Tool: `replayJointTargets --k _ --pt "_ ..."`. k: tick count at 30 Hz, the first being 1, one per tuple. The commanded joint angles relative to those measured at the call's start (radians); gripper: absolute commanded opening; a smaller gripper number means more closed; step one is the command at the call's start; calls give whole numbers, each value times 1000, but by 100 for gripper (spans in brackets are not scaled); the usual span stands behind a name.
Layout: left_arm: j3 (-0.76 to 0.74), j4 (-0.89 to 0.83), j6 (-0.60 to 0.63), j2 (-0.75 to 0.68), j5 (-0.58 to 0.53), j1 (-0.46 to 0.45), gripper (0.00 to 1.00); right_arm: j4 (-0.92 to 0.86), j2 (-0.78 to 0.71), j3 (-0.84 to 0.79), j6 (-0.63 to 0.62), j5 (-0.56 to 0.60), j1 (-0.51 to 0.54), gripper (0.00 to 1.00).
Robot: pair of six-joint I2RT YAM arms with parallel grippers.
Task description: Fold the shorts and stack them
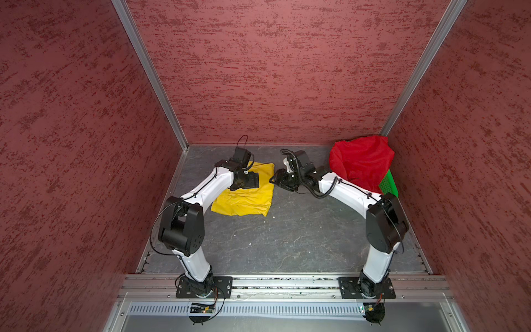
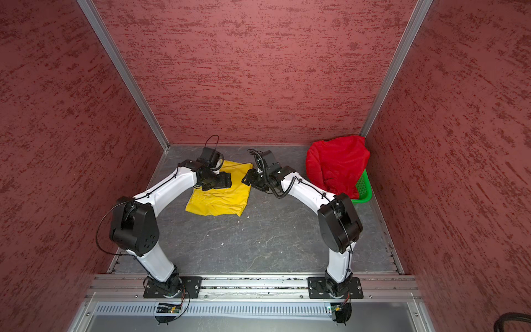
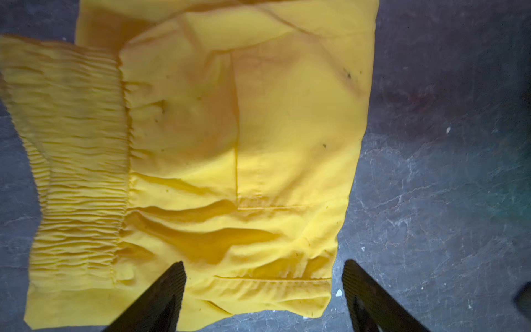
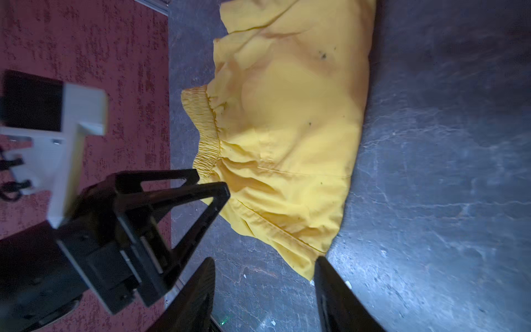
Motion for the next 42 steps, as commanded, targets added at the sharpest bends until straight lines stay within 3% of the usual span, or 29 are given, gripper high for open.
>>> replayJointTargets --k 1,14,16,23,32,36,42 --pt "-19 -63 -20 87 -80 20 89 -30 -30 -83 15 37 -16 57" --pt "94 -37 48 321 -55 214 91 31 -132 -252 60 73 -28 57" --pt "128 -36 63 348 -37 254 87 28 -142 -261 61 78 -29 57" --pt "328 -74 64 466 4 357 88 0 -161 -271 58 95 -43 57" --pt "649 -181 56 656 18 394 88 -7 -172 -264 64 99 -56 57" --pt "701 -211 55 625 27 386 89 -47 -201 -230 55 129 -67 57" --pt "652 -197 68 377 7 326 92 -231 -250 -93 -33 234 -160 57"
